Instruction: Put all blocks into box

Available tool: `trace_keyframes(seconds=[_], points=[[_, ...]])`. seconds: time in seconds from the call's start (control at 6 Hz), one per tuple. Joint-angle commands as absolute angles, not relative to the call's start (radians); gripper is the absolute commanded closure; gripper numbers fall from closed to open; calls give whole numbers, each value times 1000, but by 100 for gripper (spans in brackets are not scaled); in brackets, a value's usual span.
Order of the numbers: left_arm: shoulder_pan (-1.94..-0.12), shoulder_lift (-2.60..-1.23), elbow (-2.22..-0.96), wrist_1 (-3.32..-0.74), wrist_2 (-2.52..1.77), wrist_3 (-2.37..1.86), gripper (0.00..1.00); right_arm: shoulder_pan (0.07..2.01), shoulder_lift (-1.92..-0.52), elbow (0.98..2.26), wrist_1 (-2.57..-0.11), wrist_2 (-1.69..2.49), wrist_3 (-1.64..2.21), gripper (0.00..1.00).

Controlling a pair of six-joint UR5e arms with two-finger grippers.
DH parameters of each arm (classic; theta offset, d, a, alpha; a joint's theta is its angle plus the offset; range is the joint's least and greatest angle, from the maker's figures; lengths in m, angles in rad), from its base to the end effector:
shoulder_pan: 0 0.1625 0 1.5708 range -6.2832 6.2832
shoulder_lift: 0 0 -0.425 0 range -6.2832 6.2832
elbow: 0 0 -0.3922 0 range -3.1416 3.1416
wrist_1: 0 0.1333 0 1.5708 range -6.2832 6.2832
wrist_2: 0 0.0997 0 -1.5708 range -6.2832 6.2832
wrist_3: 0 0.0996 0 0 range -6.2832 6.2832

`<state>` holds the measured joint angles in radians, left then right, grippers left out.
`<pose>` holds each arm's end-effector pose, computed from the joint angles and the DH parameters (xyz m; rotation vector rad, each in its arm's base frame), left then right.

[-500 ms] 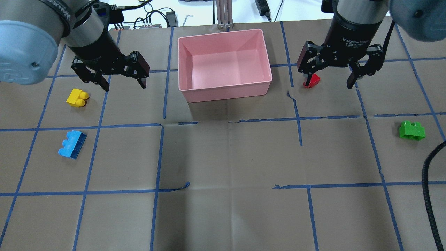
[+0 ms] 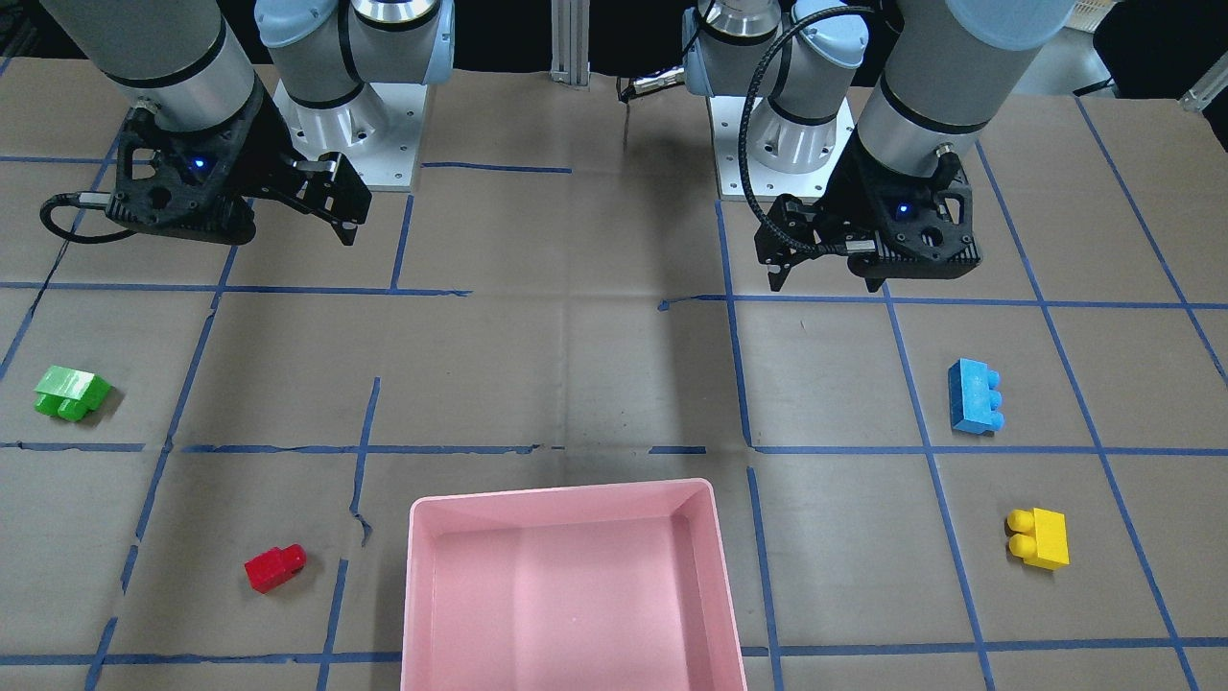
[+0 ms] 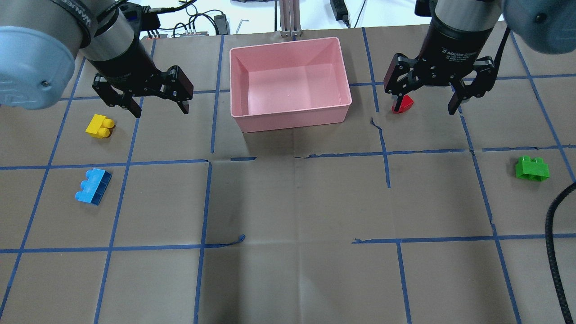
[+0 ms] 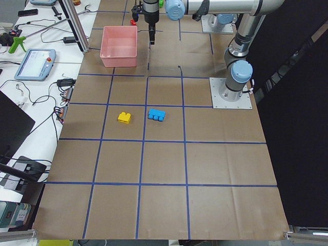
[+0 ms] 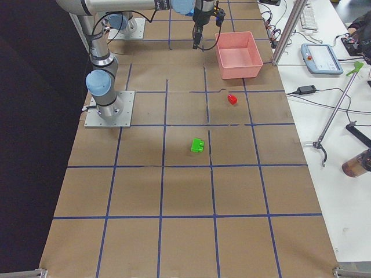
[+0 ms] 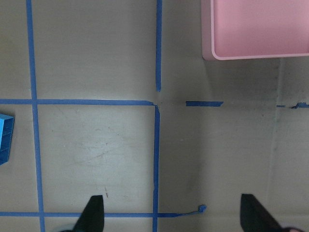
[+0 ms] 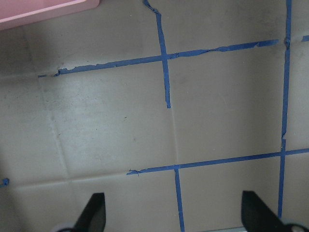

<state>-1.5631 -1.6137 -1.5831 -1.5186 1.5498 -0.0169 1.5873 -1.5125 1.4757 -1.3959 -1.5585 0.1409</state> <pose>-0.1315 -0.5103 0.4656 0.0384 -3.1204 -0.0049 0.1428 -0.4994 0.4888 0.1961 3.1265 0.2175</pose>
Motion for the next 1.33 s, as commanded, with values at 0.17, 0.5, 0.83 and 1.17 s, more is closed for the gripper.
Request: trace_keyframes(seconds=[0.17, 0.5, 0.83, 1.17], points=[[-1542, -1611, -1585, -1520, 1552, 1, 1, 1577, -1509, 1476, -1402, -1559, 140, 0], [-1467, -1582, -1614, -1525, 1562, 184, 1, 1511, -1509, 1476, -1487, -1577, 138, 0], [-1232, -1549, -1684, -1520, 1559, 497, 1, 1287, -1500, 1477, -1497, -1655, -95, 0], [-1012, -1586, -1750, -1491, 1554, 716, 1, 1006, -1448, 1491, -1555, -1651, -408, 0]])
